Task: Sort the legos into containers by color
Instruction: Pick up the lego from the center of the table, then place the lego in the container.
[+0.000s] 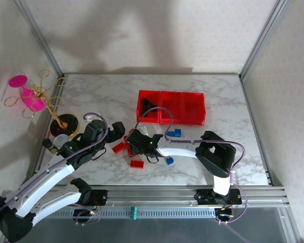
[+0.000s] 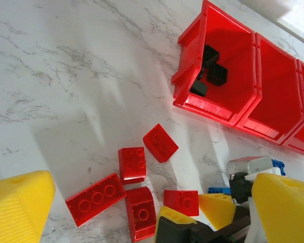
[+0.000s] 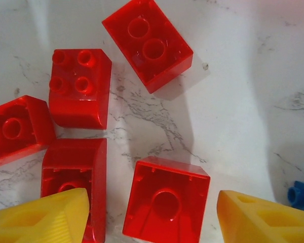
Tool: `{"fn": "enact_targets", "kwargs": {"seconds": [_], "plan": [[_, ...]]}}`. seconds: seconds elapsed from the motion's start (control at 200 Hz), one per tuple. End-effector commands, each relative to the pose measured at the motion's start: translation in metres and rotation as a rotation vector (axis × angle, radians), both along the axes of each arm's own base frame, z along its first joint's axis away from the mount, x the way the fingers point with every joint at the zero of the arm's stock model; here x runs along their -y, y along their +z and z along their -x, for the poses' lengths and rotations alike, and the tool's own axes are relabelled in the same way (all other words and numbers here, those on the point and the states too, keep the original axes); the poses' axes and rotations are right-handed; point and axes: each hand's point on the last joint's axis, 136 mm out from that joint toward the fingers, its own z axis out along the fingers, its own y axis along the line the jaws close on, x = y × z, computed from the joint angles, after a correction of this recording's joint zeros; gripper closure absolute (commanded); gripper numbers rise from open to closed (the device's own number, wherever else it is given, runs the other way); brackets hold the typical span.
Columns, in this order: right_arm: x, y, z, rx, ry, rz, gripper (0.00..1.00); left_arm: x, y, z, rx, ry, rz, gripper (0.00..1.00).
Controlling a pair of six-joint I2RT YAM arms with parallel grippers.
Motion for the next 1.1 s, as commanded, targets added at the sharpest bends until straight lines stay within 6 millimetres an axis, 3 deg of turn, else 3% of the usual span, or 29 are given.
{"fn": "enact_targets", "kwargs": {"seconds": [0.0, 0.431, 0.671, 0.886, 1.096], "plan": [[-0.005, 0.002, -0.006, 0.033, -0.018, 0.016, 0.37, -0.005, -0.004, -0.002, 0.002, 0.034, -0.008, 0.01], [-0.002, 0.012, -0.008, 0.058, -0.021, 0.009, 0.64, -0.003, -0.003, -0.002, -0.005, 0.034, 0.009, 0.0], [0.002, 0.052, -0.01, 0.105, -0.02, -0.062, 0.69, 0.0, 0.013, -0.001, 0.018, 0.021, 0.038, 0.0], [0.032, 0.097, -0.039, 0.175, -0.084, -0.111, 0.69, 0.005, 0.032, -0.004, 0.067, -0.001, 0.063, 0.0], [0.079, 0.127, -0.089, 0.251, -0.201, -0.124, 0.68, 0.018, 0.035, -0.013, 0.082, -0.04, 0.092, 0.0]]}}
